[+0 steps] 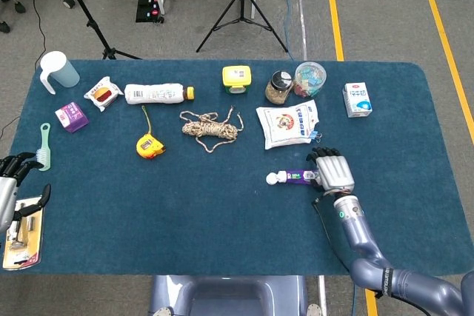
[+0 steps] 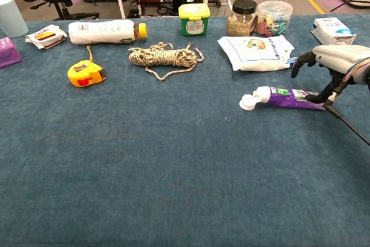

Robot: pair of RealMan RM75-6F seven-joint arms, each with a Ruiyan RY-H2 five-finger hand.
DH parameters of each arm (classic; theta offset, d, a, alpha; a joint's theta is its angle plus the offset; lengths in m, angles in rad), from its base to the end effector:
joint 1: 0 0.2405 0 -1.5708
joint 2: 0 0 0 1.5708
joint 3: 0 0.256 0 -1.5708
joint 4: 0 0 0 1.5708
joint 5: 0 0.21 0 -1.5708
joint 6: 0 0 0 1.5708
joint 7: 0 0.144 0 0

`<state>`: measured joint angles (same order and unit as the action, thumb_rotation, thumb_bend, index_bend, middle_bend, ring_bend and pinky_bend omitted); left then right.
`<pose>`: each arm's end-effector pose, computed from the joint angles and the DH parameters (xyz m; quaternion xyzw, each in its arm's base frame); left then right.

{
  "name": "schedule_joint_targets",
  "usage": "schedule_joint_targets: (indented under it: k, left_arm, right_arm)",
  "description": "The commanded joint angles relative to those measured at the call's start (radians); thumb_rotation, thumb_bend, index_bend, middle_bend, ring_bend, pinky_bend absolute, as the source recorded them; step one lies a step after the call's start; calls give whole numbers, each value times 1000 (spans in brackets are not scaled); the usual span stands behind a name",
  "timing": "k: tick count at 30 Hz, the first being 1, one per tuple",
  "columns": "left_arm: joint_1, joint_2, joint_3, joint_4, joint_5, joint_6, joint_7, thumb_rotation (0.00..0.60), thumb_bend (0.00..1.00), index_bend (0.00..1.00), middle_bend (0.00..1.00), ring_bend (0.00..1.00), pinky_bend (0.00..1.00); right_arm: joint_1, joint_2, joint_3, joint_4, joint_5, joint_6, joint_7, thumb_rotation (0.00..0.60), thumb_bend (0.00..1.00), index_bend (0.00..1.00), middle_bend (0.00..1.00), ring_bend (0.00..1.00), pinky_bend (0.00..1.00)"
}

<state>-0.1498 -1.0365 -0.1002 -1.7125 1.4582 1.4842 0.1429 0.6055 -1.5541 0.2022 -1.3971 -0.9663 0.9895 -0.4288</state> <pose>-0.2845 0.2089 0.1847 -0.6080 -0.3257 -0.3819 0.6152 -0.2239 -0.3396 -0.0007 0.6806 -0.4333 0.3009 0.5084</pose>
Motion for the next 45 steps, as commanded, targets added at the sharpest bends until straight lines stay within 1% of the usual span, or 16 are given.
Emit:
schedule_joint_targets:
  k: [1, 4, 7, 12, 19, 26, 30, 35, 45]
  left_arm:
    - [0, -1, 0, 4, 1, 1, -5, 322, 397, 324, 242, 218, 237]
    - [1, -3, 0, 11, -1, 1, -12, 323, 397, 324, 242, 217, 237]
    - [4, -4, 3, 18, -1, 1, -20, 322, 397, 324, 241, 217, 237]
    - [10, 0, 4, 19, -5, 7, -24, 322, 397, 324, 241, 217, 237]
    - [8, 3, 2, 11, -2, 7, -18, 322, 397, 324, 241, 217, 237]
    - [7, 2, 3, 9, -3, 4, -16, 322, 397, 324, 241, 217, 237]
    - [6, -2, 4, 15, -1, 2, -23, 322, 397, 324, 241, 217, 237]
    - [12, 1, 5, 23, -2, 9, -34, 323, 397, 324, 241, 217, 237]
    - [21, 1, 8, 37, -7, 14, -53, 323, 397, 323, 241, 216, 237]
  right_arm:
    - [-2, 18, -6, -52, 34, 5, -33, 600, 356, 307, 191, 183, 155]
    - [0, 15, -11, -66, 46, 15, -51, 600, 356, 310, 191, 184, 156]
    - [10, -9, -14, -26, 56, 10, -59, 600, 357, 310, 191, 184, 156]
    - [17, -38, -11, 50, 50, -8, -22, 600, 356, 310, 191, 184, 156]
    - [33, -50, 0, 131, 32, -27, 12, 600, 356, 310, 193, 186, 156]
    - [27, -24, -2, 85, 26, -17, 9, 600, 356, 314, 204, 197, 156]
    - [28, -9, -11, 26, 34, -18, -14, 600, 356, 327, 212, 204, 161]
    - [47, -15, -5, 26, 66, -37, -35, 600, 356, 352, 226, 214, 173]
    - [80, -23, 5, 24, 115, -56, -73, 600, 356, 351, 228, 218, 188]
